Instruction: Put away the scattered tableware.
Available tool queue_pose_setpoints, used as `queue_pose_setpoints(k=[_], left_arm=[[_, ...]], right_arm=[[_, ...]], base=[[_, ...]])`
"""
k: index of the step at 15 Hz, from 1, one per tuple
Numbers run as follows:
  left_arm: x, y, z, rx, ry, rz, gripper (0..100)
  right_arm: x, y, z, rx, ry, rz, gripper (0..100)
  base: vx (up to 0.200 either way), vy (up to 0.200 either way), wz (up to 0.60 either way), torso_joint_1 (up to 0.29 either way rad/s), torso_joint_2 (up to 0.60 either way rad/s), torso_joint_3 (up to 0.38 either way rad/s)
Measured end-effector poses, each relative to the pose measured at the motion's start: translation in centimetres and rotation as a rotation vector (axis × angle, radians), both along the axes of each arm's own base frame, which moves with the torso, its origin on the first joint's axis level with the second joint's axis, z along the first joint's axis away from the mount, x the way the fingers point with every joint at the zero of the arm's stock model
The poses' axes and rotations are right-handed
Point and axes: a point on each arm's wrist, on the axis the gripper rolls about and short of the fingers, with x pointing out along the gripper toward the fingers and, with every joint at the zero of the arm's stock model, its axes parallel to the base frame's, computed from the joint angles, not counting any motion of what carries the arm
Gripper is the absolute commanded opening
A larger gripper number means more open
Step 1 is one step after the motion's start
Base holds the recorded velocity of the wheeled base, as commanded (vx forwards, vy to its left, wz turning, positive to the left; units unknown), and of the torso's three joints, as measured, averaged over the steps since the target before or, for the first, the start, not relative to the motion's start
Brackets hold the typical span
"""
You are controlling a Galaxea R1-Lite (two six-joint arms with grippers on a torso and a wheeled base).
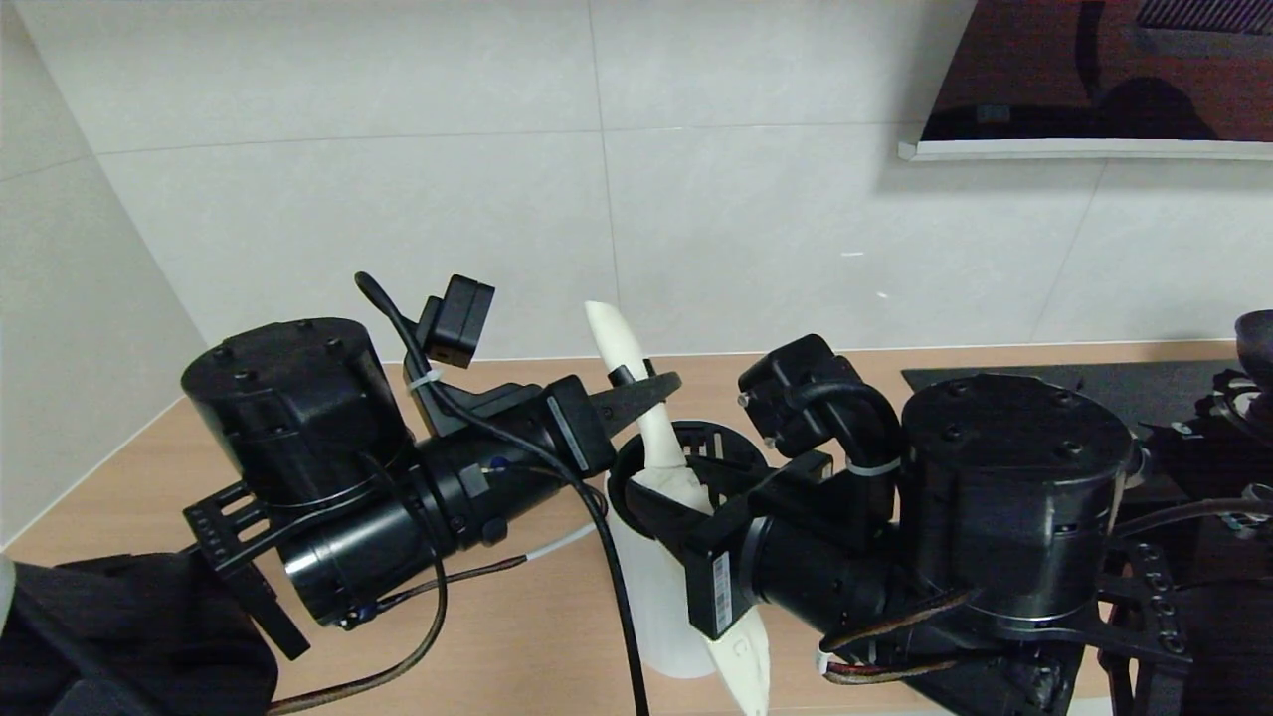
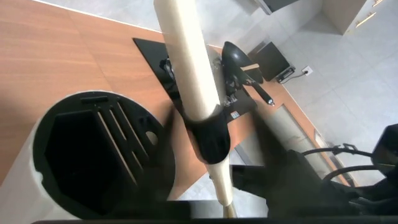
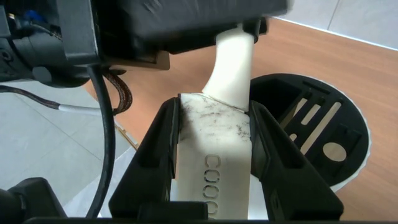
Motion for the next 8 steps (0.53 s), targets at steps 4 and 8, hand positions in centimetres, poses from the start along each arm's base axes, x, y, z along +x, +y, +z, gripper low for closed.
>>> queue_pose_setpoints(k=[4, 8], left_arm=[[-0.01, 0.04, -0.03, 0.001, 0.002, 0.002, 0], [-0.10, 0.10, 0.07, -0.001, -0.001, 0.001, 0]], right_arm=[[0.12, -0.03, 0.19, 0.008, -0.002, -0.005, 0], [0.21, -0.16, 0.41, 0.015, -0.005, -0.009, 0]], base=[[0.000, 0.000, 0.00, 0.000, 0.00, 0.000], [0.000, 0.000, 0.00, 0.000, 0.00, 0.000]])
